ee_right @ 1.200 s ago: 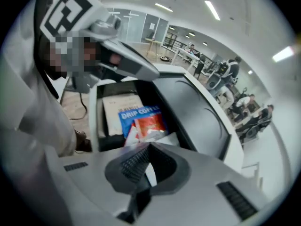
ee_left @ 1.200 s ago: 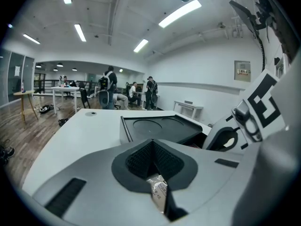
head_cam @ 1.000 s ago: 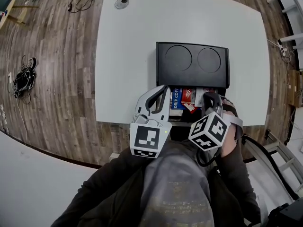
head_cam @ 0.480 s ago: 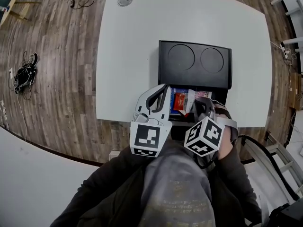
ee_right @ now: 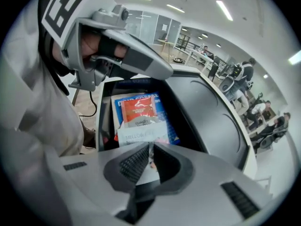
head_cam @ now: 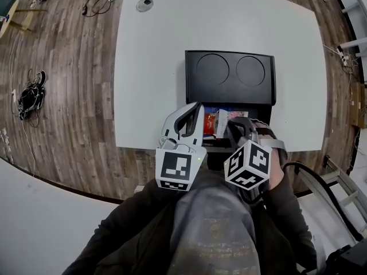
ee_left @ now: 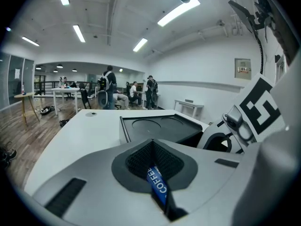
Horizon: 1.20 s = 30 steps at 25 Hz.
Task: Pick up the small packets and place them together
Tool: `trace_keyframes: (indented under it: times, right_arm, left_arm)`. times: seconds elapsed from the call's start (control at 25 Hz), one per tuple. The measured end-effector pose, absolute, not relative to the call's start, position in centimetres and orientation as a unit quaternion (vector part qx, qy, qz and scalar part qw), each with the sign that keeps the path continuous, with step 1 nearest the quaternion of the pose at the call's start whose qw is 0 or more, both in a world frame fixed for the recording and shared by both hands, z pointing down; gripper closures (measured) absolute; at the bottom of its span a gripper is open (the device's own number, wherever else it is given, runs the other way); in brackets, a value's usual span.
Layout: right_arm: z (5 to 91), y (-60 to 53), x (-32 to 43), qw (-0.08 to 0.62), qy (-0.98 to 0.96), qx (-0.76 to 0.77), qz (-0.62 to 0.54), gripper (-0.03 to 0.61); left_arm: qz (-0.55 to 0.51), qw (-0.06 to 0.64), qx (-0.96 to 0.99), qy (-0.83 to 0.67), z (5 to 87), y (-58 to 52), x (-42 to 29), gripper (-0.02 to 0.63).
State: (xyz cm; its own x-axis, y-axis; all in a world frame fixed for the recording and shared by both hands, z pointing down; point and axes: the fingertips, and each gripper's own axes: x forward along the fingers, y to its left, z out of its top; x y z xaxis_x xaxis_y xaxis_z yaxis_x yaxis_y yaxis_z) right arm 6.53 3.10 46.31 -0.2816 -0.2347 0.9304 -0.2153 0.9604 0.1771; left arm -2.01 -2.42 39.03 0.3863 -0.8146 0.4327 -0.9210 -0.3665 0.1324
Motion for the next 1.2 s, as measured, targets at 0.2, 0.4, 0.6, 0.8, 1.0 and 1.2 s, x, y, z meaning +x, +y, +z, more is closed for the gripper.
trace_keyframes:
  times: [0.2, 0.4, 0.6, 0.8, 1.0, 1.2]
  right_arm:
    - [46.3, 1.8, 7.2, 0.589, -0.800, 0.109, 0.020, 0.450]
    - [47.1, 2.2, 7.3, 0.597, -0.798, 0.054, 0.059, 0.430]
    - [47.7, 2.1, 7.3, 0.606, -0.791, 0.044, 0.067, 0.431]
    - [47.8, 2.4, 7.5, 0.605, -0.793, 0.044, 0.056, 0.446]
    - [47.3, 2.8, 7.5, 0.597, -0.798, 0.066, 0.038, 0.484]
    - [46.1, 3.0, 7.7, 0.581, -0.807, 0.100, 0.027, 0.518]
  left_arm:
    - [0.145, 0.183, 0.804, -0.546, 39.0, -2.7, -2.8, 0.611]
    - [0.139, 0.185, 0.797, -0.558, 39.1, -3.2, -3.6, 0.611]
    - [0.136, 0.184, 0.795, -0.562, 39.0, -3.6, -3.6, 0.611]
    - [0.134, 0.184, 0.793, -0.565, 39.1, -3.6, -3.4, 0.611]
    - [0.138, 0.187, 0.792, -0.564, 39.5, -3.3, -3.5, 0.611]
    - [0.140, 0.184, 0.798, -0.556, 39.2, -2.7, -3.0, 0.611]
